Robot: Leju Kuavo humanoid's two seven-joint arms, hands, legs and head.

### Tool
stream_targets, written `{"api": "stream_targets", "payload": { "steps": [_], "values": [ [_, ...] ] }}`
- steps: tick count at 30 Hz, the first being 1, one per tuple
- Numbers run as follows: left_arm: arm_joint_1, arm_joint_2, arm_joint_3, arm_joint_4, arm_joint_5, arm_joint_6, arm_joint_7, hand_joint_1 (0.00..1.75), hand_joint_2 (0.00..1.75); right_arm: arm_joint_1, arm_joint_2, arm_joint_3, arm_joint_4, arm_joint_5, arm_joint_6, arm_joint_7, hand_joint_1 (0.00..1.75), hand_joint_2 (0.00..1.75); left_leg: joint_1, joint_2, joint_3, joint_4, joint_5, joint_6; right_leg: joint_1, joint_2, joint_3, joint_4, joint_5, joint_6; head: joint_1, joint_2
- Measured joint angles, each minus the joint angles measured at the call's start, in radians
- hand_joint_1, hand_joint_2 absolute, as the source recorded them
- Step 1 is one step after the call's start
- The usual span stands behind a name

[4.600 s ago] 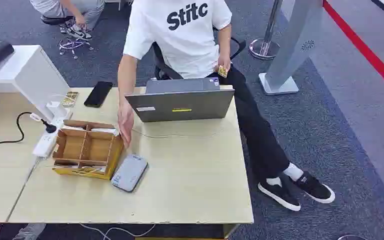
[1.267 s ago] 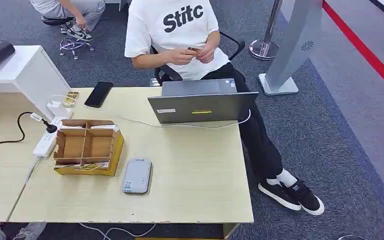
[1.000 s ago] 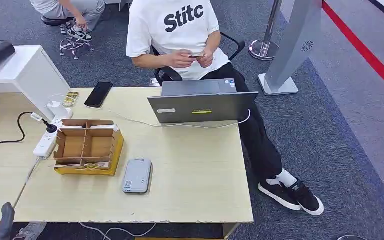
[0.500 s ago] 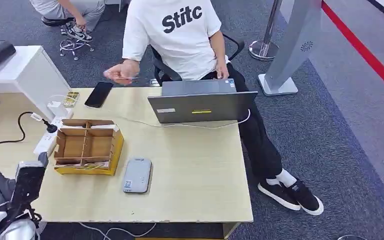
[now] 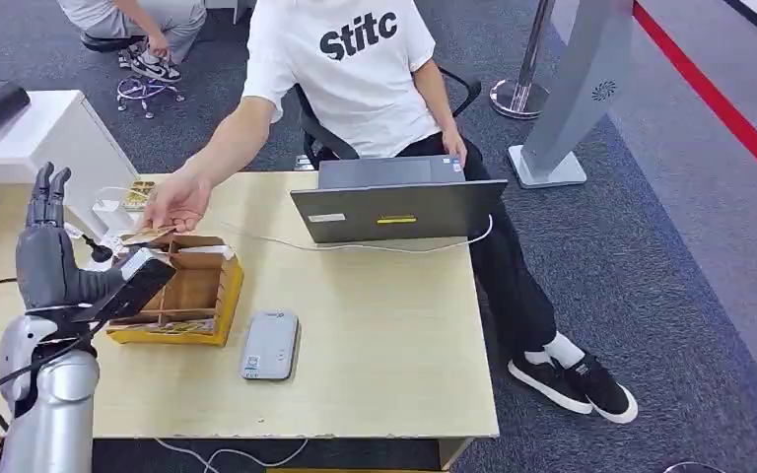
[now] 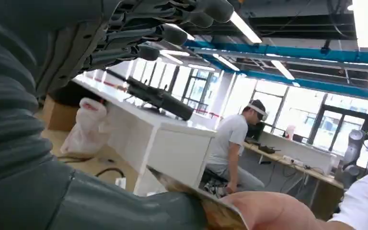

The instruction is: Pass the card to the sensor for recognition and then transmit it.

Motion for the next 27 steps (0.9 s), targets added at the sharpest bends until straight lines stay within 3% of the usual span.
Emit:
{"api": "stream_targets", "payload": {
  "steps": [10, 11, 12, 19, 27],
  "values": [
    [-0.135, 0.127, -0.141, 0.087, -0.263, -0.017, 0.093, 0.03, 1.75, -0.010, 0.000, 0.020, 0.004, 0.066, 0.018, 0.000, 0.00, 1.75, 0.000, 0.000, -0.001, 0.000, 0.002, 0.001, 0.000, 0.000, -0.001, 0.001, 0.001, 0.000, 0.000, 0.000],
    [-0.148, 0.145, -0.156, 0.096, -0.289, -0.019, 0.101, 1.62, 1.75, -0.011, 0.000, 0.024, 0.004, 0.073, 0.019, 0.000, 0.00, 1.75, 0.000, 0.000, -0.002, 0.000, 0.002, 0.001, 0.000, 0.000, -0.001, 0.001, 0.002, 0.000, 0.000, 0.000],
    [-0.159, 0.158, -0.171, 0.101, -0.314, -0.020, 0.111, 1.75, 1.75, -0.014, 0.000, 0.026, 0.005, 0.079, 0.021, 0.000, 0.00, 1.75, 0.000, 0.000, -0.002, 0.000, 0.002, 0.001, 0.000, 0.000, -0.002, 0.001, 0.002, 0.000, 0.000, 0.000],
    [-0.191, 0.231, -0.240, 0.130, -0.501, -0.020, 0.194, 1.75, 1.75, -0.017, 0.000, 0.038, 0.007, 0.144, 0.013, -0.017, 0.00, 1.75, 0.000, 0.000, -0.003, 0.000, 0.004, 0.000, 0.000, 0.000, -0.004, 0.001, 0.003, 0.000, 0.000, 0.000],
    [-0.146, 0.247, -0.241, 0.122, -0.524, 0.009, 0.192, 1.75, 1.75, -0.011, 0.000, 0.038, 0.007, 0.164, -0.024, -0.035, 0.00, 1.75, 0.000, 0.000, -0.006, 0.000, 0.004, 0.000, 0.000, 0.000, -0.005, 0.001, 0.003, 0.000, 0.000, 0.000]
  ]
}}
